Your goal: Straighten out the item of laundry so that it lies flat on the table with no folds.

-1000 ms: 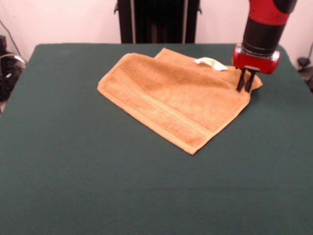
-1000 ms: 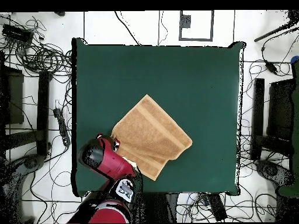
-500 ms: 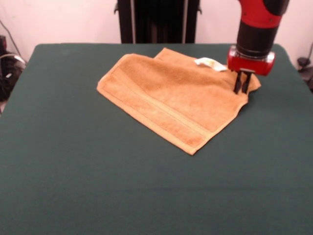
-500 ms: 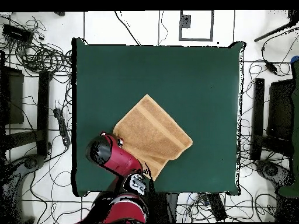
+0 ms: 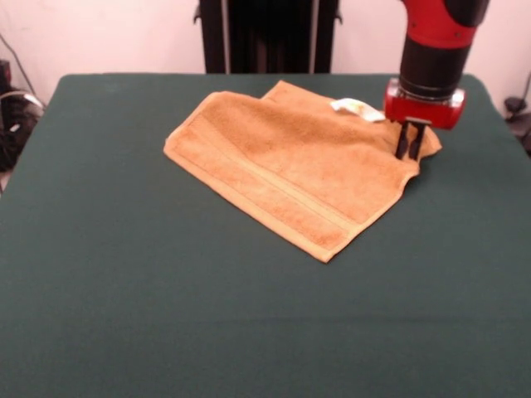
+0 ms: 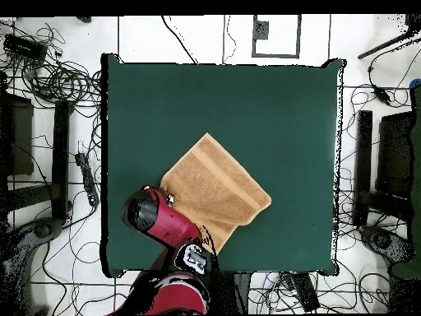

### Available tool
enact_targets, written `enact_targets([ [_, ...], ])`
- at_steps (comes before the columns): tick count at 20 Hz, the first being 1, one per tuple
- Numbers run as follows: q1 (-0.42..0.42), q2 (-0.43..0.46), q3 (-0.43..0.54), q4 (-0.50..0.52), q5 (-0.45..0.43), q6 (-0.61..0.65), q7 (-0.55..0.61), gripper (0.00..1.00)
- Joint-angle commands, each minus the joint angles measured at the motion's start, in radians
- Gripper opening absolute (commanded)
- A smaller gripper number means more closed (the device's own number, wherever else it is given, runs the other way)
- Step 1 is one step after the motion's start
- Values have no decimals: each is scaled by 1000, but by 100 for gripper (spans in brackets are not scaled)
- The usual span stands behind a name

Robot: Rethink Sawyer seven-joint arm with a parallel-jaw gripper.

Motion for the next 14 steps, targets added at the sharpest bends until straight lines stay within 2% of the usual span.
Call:
enact_targets([
  [1,84,52,-21,-121,47,136,243,0],
  [3,92,62,-24,-135,49,153,250,0],
  [4,84,75,-17,-148,49,200,261,0],
  [5,120,107,-83,-212,22,334,280,0],
  [6,153,126,-135,-250,8,378,289,0],
  [8,157,132,-128,-241,27,297,276,0],
  [11,145,146,-125,-254,18,257,256,0],
  [14,96,126,-91,-227,0,188,221,0],
])
